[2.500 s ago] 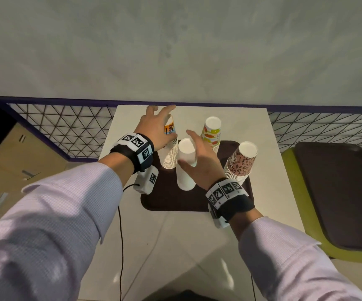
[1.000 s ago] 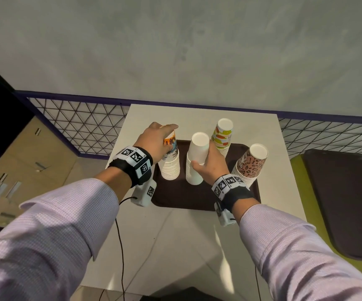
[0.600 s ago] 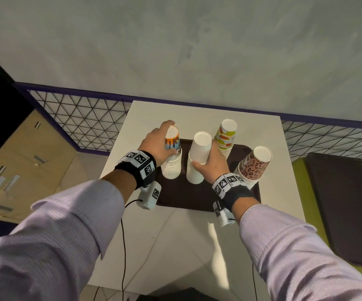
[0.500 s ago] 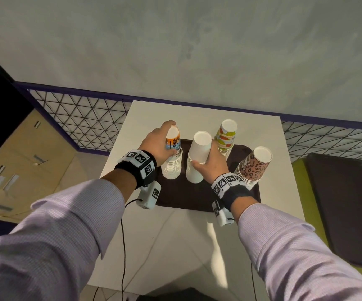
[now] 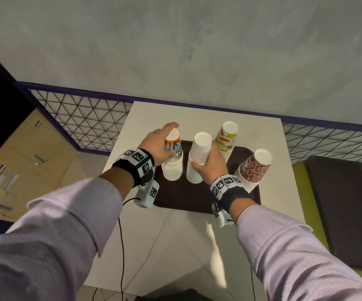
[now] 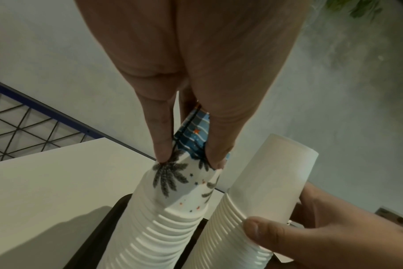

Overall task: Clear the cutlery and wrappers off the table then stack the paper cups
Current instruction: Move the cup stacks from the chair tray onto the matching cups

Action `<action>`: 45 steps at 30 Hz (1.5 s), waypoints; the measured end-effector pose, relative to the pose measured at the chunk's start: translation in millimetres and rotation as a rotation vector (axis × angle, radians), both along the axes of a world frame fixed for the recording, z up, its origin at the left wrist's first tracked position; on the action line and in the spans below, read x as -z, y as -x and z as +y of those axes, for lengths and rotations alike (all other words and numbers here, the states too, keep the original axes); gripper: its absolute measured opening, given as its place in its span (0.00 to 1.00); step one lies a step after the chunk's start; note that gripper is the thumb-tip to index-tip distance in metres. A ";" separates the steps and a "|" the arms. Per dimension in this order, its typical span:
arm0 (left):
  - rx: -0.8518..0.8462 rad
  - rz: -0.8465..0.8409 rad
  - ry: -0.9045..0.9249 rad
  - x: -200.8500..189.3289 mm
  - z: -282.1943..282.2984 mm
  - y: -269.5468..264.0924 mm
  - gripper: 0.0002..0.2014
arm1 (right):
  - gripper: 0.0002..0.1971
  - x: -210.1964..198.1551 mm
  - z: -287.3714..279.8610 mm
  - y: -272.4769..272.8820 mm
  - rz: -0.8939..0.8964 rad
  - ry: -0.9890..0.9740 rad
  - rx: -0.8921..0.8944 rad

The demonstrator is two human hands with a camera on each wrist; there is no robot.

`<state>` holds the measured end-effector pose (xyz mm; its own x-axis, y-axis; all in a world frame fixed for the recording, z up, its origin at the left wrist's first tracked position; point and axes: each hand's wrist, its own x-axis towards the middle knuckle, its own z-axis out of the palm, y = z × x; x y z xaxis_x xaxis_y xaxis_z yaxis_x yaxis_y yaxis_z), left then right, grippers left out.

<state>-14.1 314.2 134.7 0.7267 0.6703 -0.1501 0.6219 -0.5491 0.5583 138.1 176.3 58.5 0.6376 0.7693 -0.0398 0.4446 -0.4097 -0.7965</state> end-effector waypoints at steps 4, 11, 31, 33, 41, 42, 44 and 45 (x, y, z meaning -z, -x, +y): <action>0.009 -0.002 -0.002 -0.6 -0.3 1.3 0.43 | 0.39 1.8 0.5 0.2 -0.003 0.009 -0.004; 0.031 0.027 -0.021 0.6 0.6 -0.3 0.46 | 0.40 1.8 -0.1 1.1 -0.011 0.010 0.002; -0.095 -0.091 -0.291 -42.6 -40.3 -25.7 0.46 | 0.38 -52.6 -68.7 -1.3 -0.033 -0.088 -0.034; -0.069 -0.096 -0.355 -53.9 -53.1 -39.4 0.45 | 0.29 -59.5 -81.2 -6.5 -0.088 -0.121 -0.012; 0.064 -0.131 -0.312 -72.0 -91.0 -100.1 0.37 | 0.14 -100.6 -124.0 -57.8 -0.349 -0.354 0.080; 0.074 -0.105 -0.298 -71.2 -93.4 -107.0 0.36 | 0.14 -102.5 -127.8 -66.2 -0.355 -0.340 0.102; 0.084 -0.036 -0.292 -68.1 -96.3 -121.1 0.37 | 0.16 -100.9 -133.9 -82.5 -0.348 -0.267 0.140; 0.088 0.007 -0.292 -66.2 -96.9 -128.0 0.38 | 0.18 -99.1 -136.9 -89.0 -0.327 -0.219 0.147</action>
<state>113.9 217.3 200.9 0.7833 0.6207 0.0351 0.5682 -0.7376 0.3648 227.2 39.4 157.6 0.6933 0.6366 0.3377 0.6380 -0.3245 -0.6983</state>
